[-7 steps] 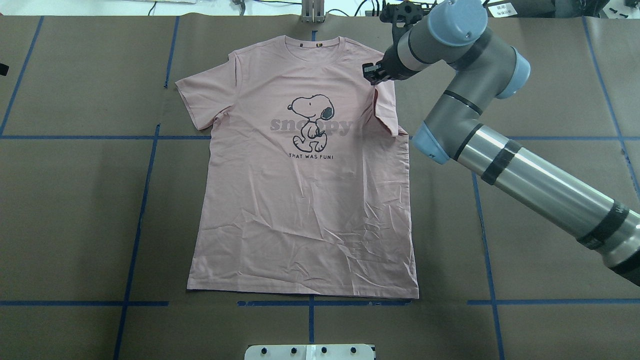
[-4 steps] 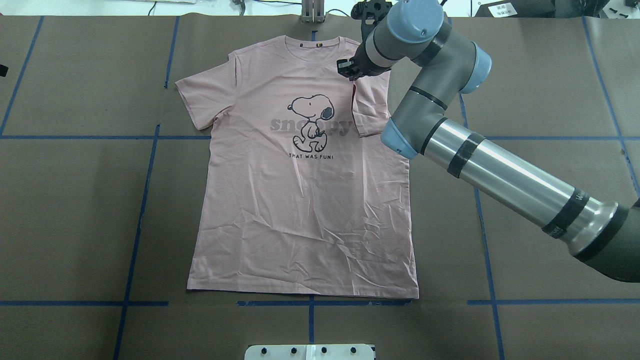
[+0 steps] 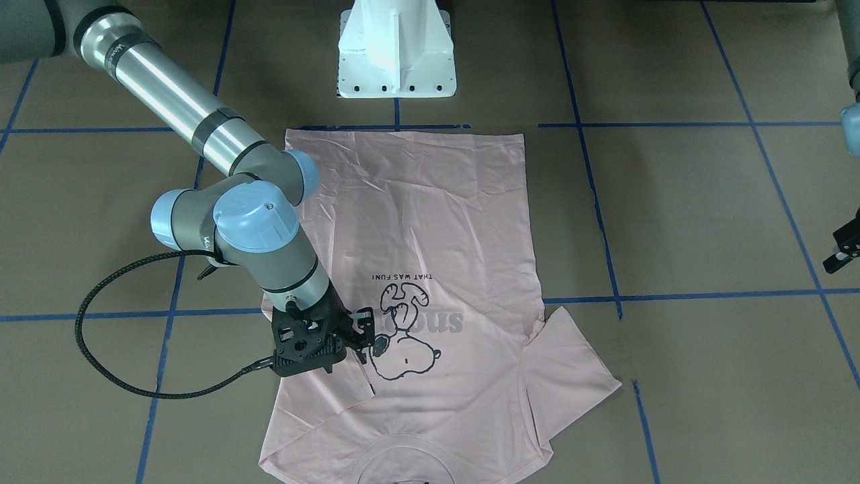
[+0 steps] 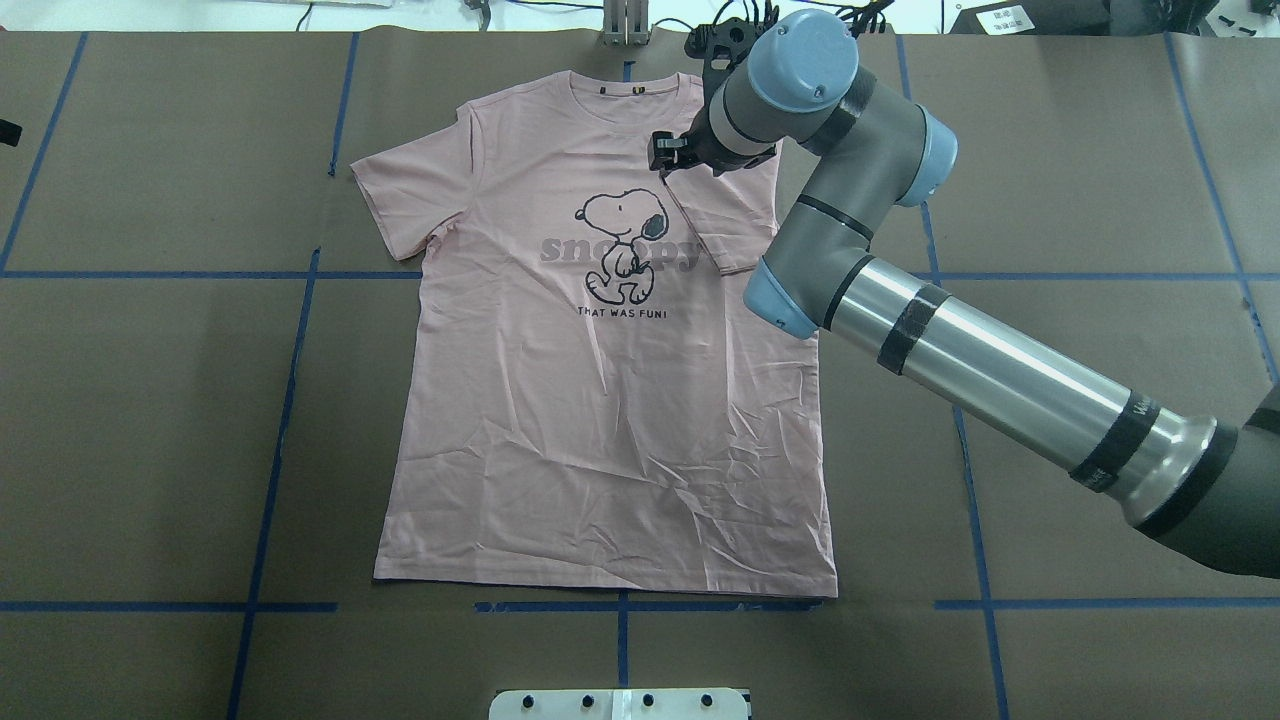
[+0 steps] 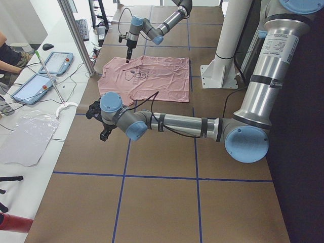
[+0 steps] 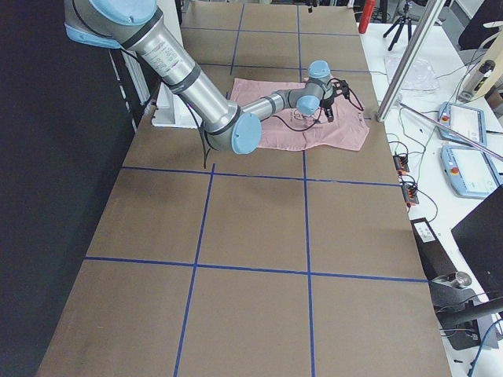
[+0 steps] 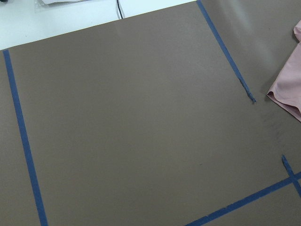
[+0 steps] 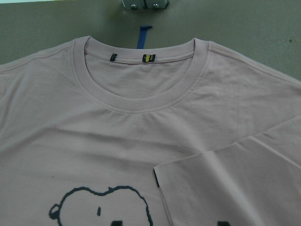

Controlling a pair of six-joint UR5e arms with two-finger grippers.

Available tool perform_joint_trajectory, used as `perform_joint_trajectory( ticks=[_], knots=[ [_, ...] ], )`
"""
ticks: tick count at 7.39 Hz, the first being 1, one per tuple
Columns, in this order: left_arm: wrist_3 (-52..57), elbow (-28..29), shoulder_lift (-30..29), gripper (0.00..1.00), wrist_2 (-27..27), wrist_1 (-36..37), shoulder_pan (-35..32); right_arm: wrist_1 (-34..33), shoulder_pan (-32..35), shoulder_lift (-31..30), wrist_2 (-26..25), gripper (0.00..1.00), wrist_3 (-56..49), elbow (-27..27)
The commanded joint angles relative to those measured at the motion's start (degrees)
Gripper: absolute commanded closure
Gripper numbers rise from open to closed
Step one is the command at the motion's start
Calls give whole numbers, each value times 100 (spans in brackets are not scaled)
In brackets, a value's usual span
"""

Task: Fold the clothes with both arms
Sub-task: 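Grasp the sleeve with the right gripper and fold it inward over the shirt body, then release the sleeve and raise the right gripper while the left arm moves toward the shirt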

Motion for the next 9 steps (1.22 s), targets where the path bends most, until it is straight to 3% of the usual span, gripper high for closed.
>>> perform_joint_trajectory(
  ticks=[1, 3, 4, 5, 6, 9],
  knots=[
    [-1042, -33, -432, 0, 590, -1, 520, -1183, 25, -414, 632, 0, 420, 1082],
    [-2542, -155, -679, 0, 1424, -236, 1363, -2820, 252, -976, 765, 0, 315, 2463],
    [-3482, -182, -776, 0, 2047, -491, 1889, -3114, 402, -1319, 913, 0, 62, 2860],
    [-4100, -139, -959, 0, 2932, -476, 2486, -3187, 534, -1627, 958, 0, -480, 3073],
    [-4376, 62, -1126, 0, 3472, -458, 2875, -3179, 657, -1821, 968, 0, -938, 3136],
    [-4528, 976, -1664, 3, 3958, -537, 3159, -3109, 746, -2051, 1117, 0, -1162, 3181]
  ],
)
